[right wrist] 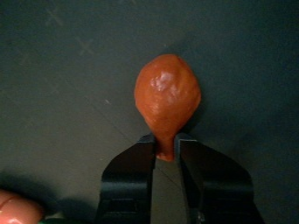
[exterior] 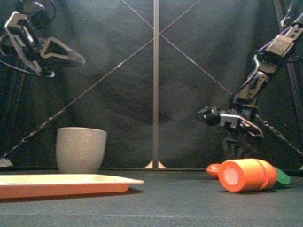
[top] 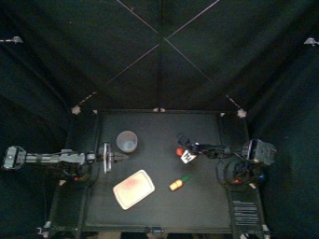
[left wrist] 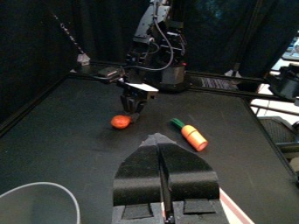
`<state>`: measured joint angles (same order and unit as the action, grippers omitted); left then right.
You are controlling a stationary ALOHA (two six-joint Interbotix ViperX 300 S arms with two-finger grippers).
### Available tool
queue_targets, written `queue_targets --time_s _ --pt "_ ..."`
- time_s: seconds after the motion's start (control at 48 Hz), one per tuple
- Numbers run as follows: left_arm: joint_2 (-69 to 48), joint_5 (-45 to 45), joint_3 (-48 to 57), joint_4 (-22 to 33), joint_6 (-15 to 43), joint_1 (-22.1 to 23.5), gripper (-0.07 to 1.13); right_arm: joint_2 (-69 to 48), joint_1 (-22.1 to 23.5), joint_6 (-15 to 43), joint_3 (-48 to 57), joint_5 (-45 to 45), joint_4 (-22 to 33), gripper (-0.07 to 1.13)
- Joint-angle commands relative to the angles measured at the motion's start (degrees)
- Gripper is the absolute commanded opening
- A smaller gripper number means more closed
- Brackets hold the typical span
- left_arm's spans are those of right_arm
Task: Pick the drumstick then place it in the grey bowl
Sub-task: Place drumstick in the grey bowl
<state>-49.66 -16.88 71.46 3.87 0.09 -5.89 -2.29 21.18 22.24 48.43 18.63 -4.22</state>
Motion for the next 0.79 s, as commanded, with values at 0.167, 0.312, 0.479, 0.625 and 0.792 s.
queue_targets --time_s 0.167,0.312,0.479,0.625,0.792 --pt "0.1 -0.5 -0.6 -0.1 0.1 -0.1 -0.02 -2.0 -2.9 -1.1 -11.3 -1.2 2.8 0.43" --pt "0.2 -0.6 -0.7 -0.3 0.2 -0.2 -0.02 1.8 -4.0 -1.1 -21.5 -3.0 9.6 0.43" --pt "0.2 -0.8 -0.8 -0.4 0.1 -0.2 -0.02 9.0 -5.1 -1.1 -33.0 -3.3 15.6 0.43" --pt "0.2 -0.8 -0.6 -0.4 0.1 -0.2 -0.02 16.6 -5.7 -1.0 -43.4 -1.6 18.6 0.43" --pt "0.2 -0.8 -0.5 -0.4 0.1 -0.2 -0.02 23.0 -5.8 -1.1 -53.3 3.3 19.8 0.45"
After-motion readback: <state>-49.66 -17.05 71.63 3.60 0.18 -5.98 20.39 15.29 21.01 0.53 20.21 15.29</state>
